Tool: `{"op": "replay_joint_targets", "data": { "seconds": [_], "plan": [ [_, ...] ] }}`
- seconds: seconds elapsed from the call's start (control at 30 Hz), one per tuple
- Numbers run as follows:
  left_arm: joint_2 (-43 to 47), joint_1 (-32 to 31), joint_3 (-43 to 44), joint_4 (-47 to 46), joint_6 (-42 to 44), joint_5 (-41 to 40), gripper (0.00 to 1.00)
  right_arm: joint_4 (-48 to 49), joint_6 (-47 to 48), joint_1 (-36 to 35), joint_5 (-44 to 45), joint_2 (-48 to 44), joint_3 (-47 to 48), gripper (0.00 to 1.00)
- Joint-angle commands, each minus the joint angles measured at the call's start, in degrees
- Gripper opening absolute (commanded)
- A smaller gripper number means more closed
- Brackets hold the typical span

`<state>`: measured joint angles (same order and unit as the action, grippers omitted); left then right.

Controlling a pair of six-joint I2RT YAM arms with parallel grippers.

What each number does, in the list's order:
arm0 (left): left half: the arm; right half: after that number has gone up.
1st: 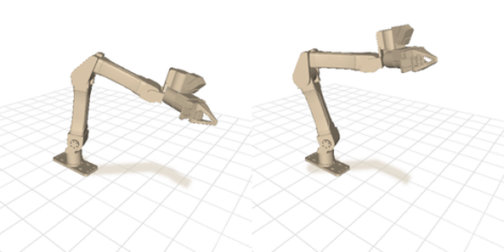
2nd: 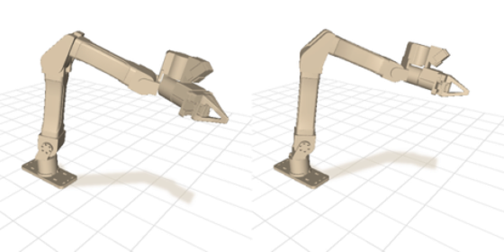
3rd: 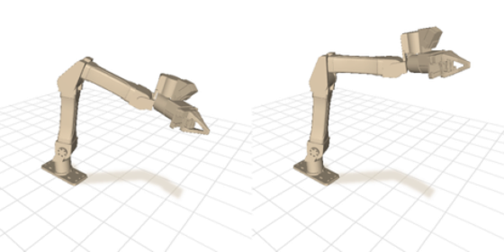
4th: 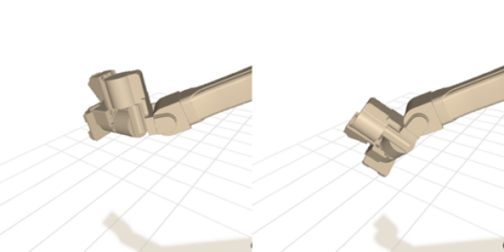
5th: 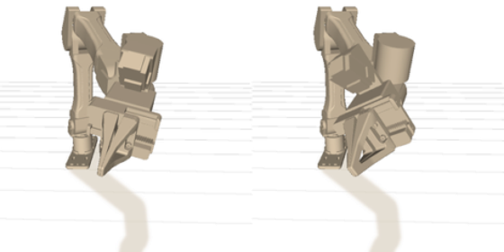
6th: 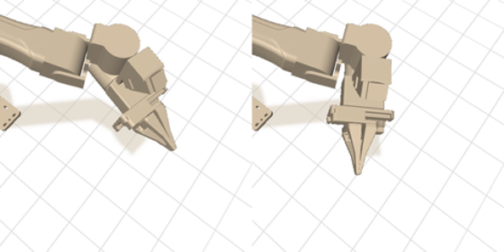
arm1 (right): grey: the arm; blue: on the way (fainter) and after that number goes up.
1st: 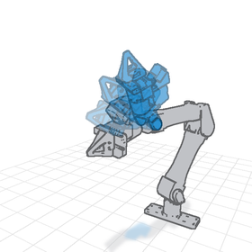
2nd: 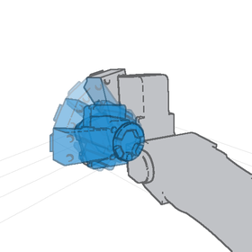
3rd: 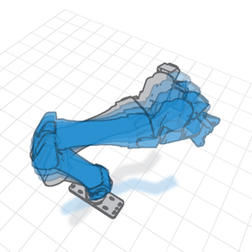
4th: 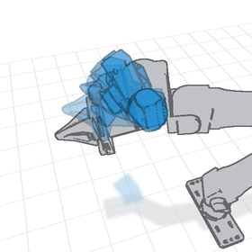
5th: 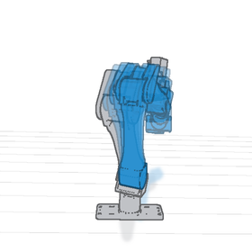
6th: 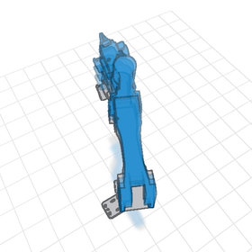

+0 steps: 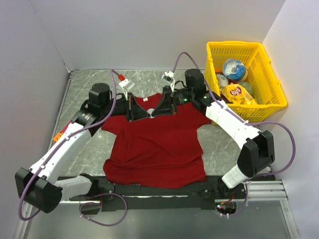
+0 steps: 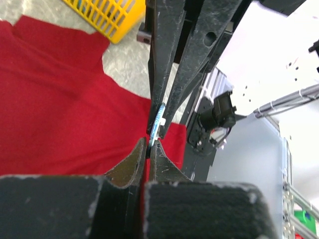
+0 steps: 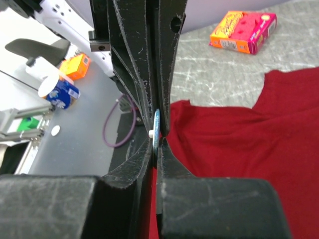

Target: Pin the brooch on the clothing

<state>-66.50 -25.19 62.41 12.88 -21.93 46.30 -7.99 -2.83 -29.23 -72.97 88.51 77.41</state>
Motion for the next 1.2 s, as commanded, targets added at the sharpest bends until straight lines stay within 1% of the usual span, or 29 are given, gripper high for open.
{"op": "replay_joint_targets", "data": {
  "seconds": [0.0,0.07,0.2,0.47,0.6,0.7,0.73,0.8,0.83,0.93,1.0,1.03,1.13,1.17],
  "plan": [
    [-2.4,-0.1,4.5,0.1,3.0,0.9,0.01,-11.6,10.8,-3.9,-2.7,1.4,5.4,0.0],
    [-2.6,-0.1,4.7,0.7,3.5,0.3,0.01,-15.5,12.9,-4.4,-2.6,2.5,7.0,0.0],
    [-2.1,-0.2,4.5,-0.1,3.0,0.7,0.01,-19.7,15.5,-5.7,-0.8,3.7,9.9,0.0],
    [-1.9,-0.5,5.4,0.1,2.4,-0.9,0.01,-22.4,16.2,-8.2,7.7,4.4,12.1,0.0],
    [-1.1,-0.6,5.3,0.3,2.0,-3.7,0.01,-22.4,16.7,-9.2,12.8,3.6,11.9,0.0],
    [-0.3,-0.5,4.6,-0.5,1.5,-4.6,0.01,-21.6,16.8,-9.2,14.0,2.5,10.4,0.16],
    [0.0,-0.5,4.6,-0.8,1.4,-5.3,0.01,-20.6,16.7,-9.3,14.8,2.0,10.0,0.36],
    [1.4,-0.5,3.6,-1.7,0.8,-6.6,0.01,-19.5,16.5,-9.1,15.7,0.4,8.2,0.51],
    [1.9,-0.5,3.3,-2.4,0.5,-8.0,0.01,-17.5,15.9,-8.7,17.7,-0.3,7.6,0.62],
    [4.4,-0.5,1.8,-4.5,-1.2,-10.3,0.01,-13.0,12.5,-7.9,21.6,-6.7,3.6,0.73],
    [5.7,-0.5,0.9,-5.1,-2.0,-11.1,0.01,-8.6,10.3,-7.2,25.8,-9.7,0.4,0.78],
    [5.9,-0.5,0.9,-5.0,-2.1,-11.5,0.01,-7.2,9.5,-6.9,27.9,-11.2,-0.5,0.83],
    [6.3,-0.5,1.0,-3.7,-2.1,-14.0,0.01,-3.7,7.8,-6.8,34.1,-17.6,-3.7,0.89],
    [6.6,-0.5,0.8,-3.8,-2.4,-14.1,0.01,-2.9,7.3,-6.8,38.3,-18.5,-4.8,0.9]
  ]
}}
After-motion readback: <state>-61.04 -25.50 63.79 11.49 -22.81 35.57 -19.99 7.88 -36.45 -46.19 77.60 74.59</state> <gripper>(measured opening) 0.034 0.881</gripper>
